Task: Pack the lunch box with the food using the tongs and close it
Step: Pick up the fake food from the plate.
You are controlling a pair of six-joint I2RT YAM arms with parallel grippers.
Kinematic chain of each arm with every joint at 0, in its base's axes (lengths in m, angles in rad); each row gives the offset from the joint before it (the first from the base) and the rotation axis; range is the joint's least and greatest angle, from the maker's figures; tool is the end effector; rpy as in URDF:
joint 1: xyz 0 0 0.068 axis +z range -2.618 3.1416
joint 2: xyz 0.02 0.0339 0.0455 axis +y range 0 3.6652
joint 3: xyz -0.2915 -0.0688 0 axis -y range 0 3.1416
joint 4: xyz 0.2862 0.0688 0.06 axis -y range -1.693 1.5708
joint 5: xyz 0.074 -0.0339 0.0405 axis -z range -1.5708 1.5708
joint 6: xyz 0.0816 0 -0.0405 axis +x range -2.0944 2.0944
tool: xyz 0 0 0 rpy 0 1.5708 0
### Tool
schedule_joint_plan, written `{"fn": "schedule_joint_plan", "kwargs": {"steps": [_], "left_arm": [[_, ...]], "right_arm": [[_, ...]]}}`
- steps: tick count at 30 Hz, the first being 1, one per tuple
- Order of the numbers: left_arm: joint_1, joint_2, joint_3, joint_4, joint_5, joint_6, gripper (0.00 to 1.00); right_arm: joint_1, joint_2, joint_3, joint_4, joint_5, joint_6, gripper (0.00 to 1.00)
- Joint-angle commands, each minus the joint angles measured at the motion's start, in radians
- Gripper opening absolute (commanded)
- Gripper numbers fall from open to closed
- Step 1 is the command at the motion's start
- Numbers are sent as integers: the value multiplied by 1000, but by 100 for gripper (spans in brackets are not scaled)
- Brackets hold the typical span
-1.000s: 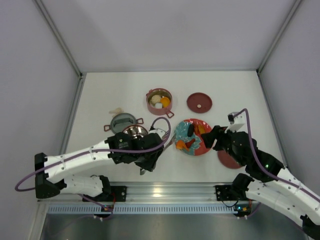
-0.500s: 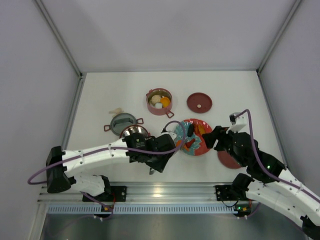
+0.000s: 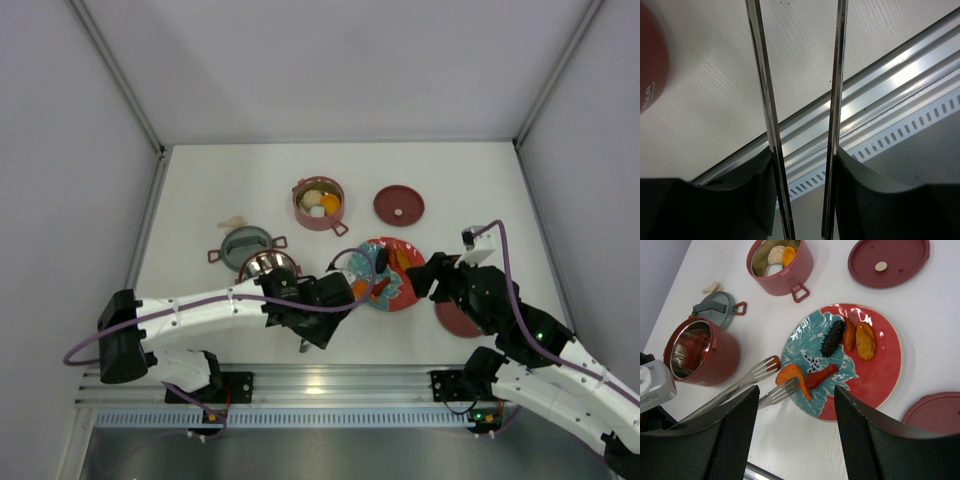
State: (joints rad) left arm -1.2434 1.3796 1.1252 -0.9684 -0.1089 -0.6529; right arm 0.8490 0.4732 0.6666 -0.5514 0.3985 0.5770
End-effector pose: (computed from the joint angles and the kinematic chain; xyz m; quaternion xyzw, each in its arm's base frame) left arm 0.1080 -0.2903 0.2399 0.2771 0.9436 -0.1092 0.1444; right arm 0.1358 0.1064 0.3080 0.0026 0.8133 0.2424 0.5289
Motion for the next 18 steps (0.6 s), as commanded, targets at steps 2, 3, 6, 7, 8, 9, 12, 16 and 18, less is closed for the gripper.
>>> {"fn": "schedule_joint_plan", "kwargs": {"steps": [2,3,6,7,8,9,12,16,18], "left_arm": [[-4,2,-21,36,20,12,47],[-4,3,-22,36,20,13,47],[-4,1,-28,36,23,15,47],[-4,1,-28,36,25,16,47],[-4,2,-28,36,25,18,47],[-4,1,-27,37,25,19,47],[-4,4,-25,42,26,22,46],[-4,6,-21,42,29,25,43],[-4,4,-24,43,31,25,42]], "right_arm": [[16,2,5,-16,14,-3,61],[16,2,8,-18,14,-5,61],[16,4,10,-18,16,-6,61],[16,5,8,-16,16,-8,61],[16,8,10,-16,17,-6,61],[16,10,8,-13,16,-8,61],[18,18,10,-12,16,-9,61],[16,16,8,-12,16,-6,61],[16,12,5,-13,17,-6,61]]}}
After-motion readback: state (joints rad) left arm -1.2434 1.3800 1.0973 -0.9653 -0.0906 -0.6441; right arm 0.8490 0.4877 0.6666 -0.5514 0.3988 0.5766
